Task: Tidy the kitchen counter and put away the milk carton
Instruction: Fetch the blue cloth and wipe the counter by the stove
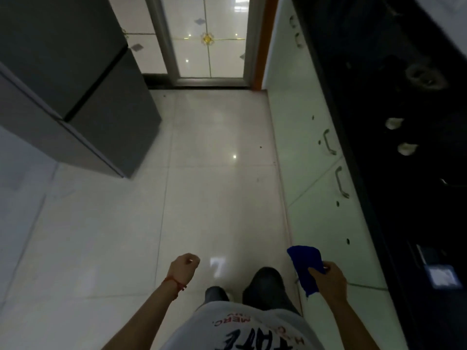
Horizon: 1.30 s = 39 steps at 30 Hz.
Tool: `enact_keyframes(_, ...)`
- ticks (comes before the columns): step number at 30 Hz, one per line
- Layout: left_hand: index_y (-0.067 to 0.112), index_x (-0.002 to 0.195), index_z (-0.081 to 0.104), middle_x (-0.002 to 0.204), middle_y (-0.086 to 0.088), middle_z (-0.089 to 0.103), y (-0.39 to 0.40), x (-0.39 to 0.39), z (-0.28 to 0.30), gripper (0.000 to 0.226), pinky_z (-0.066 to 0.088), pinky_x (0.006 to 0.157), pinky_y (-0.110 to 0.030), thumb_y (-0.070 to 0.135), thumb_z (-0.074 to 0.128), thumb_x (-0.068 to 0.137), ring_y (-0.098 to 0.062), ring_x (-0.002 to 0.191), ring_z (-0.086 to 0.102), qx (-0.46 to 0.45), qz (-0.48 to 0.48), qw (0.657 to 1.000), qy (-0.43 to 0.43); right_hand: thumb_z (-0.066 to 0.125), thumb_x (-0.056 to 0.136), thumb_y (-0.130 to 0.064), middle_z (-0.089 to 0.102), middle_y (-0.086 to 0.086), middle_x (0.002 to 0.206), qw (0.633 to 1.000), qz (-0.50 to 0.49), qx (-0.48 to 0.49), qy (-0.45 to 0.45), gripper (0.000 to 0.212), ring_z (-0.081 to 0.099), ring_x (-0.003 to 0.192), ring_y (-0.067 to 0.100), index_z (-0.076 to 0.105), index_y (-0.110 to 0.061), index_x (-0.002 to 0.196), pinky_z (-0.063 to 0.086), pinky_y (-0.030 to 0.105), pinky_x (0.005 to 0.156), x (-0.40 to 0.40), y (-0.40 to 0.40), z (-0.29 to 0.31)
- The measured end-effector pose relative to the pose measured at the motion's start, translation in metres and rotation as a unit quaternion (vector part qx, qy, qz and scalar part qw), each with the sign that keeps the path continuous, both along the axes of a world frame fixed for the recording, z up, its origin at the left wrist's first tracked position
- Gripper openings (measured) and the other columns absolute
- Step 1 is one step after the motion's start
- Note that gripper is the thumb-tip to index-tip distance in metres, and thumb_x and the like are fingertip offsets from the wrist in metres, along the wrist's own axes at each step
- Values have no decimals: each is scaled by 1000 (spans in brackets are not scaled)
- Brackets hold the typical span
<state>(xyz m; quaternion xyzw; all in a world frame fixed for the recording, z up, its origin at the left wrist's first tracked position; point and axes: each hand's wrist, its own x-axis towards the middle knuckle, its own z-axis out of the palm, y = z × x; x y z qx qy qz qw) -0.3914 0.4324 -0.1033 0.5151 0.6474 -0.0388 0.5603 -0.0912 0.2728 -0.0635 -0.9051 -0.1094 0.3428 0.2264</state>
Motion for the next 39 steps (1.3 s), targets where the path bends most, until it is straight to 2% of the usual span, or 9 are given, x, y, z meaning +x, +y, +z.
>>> enact_keyframes(2, 23, 72, 61, 85, -9, 65, 42, 15, 2, 15, 50, 86, -37, 34, 51, 75, -27, 86, 61, 7, 16, 1000, -17, 61, 82, 0, 58, 45, 100, 1000, 17, -20, 5, 34, 58, 85, 53, 50, 28, 97, 48, 56, 80, 10, 32, -6)
enact_keyframes(3, 25, 70, 60, 81, -7, 64, 67, 24, 1, 13, 50, 87, -39, 34, 52, 74, -28, 87, 61, 12, 26, 999, -22, 62, 82, -2, 59, 43, 101, 999, 24, -26, 8, 34, 59, 82, 50, 51, 26, 99, 48, 54, 79, 18, 52, -13)
enact_keyframes(6, 17, 81, 61, 78, -3, 62, 127, 43, 0, 9, 50, 90, -41, 20, 55, 87, -27, 86, 60, 29, 57, 997, -31, 66, 82, -9, 61, 28, 114, 999, 34, -30, 31, 38, 52, 81, 26, 53, 9, 113, 45, 35, 72, 37, 101, -23)
enact_keyframes(13, 7, 91, 63, 88, -13, 62, 240, 60, 5, 21, 51, 82, -42, 25, 56, 84, -27, 86, 58, 22, 143, 989, 2, 67, 80, -10, 60, 26, 119, 994, 86, -26, 69, 46, 59, 95, 33, 50, 6, 120, 48, 36, 76, 86, 260, -24)
enact_keyframes(16, 0, 103, 62, 93, -13, 62, 276, 59, 8, 26, 46, 68, -29, 21, 53, 89, -25, 87, 57, 14, 182, 983, 15, 67, 80, -10, 59, 24, 120, 990, 118, -7, 73, 47, 60, 100, 33, 49, 4, 122, 47, 31, 73, 94, 336, -15)
enact_keyframes(21, -4, 105, 61, 90, -14, 63, 344, 50, -7, 26, 40, 71, -29, 16, 50, 91, -25, 82, 57, -1, 224, 974, 31, 66, 81, -9, 59, 23, 119, 983, 159, 39, 78, 47, 52, 86, 20, 49, 3, 122, 45, 27, 70, 100, 459, -11)
enact_keyframes(25, -6, 105, 61, 89, -16, 61, 427, 51, -19, 25, 39, 61, -26, 11, 50, 91, -26, 82, 55, -12, 210, 977, 35, 66, 81, -9, 59, 21, 120, 986, 136, 63, 79, 47, 52, 87, 19, 48, 2, 123, 43, 24, 66, 106, 542, -16)
enact_keyframes(32, 1, 99, 62, 93, -15, 63, 593, 102, -5, 22, 41, 64, -26, 15, 47, 92, -25, 85, 55, 8, 99, 995, 20, 66, 81, -7, 59, 24, 120, 995, 35, 49, 73, 48, 52, 86, 20, 47, 4, 124, 42, 23, 61, 123, 617, -17)
enact_keyframes(39, -4, 107, 62, 92, -12, 62, 714, 214, 18, 27, 50, 90, -41, 13, 48, 91, -31, 93, 60, 52, -58, 997, -6, 68, 80, -8, 61, 24, 114, 996, -58, 37, 65, 44, 54, 84, 23, 51, 4, 118, 45, 28, 70, 156, 644, -16)
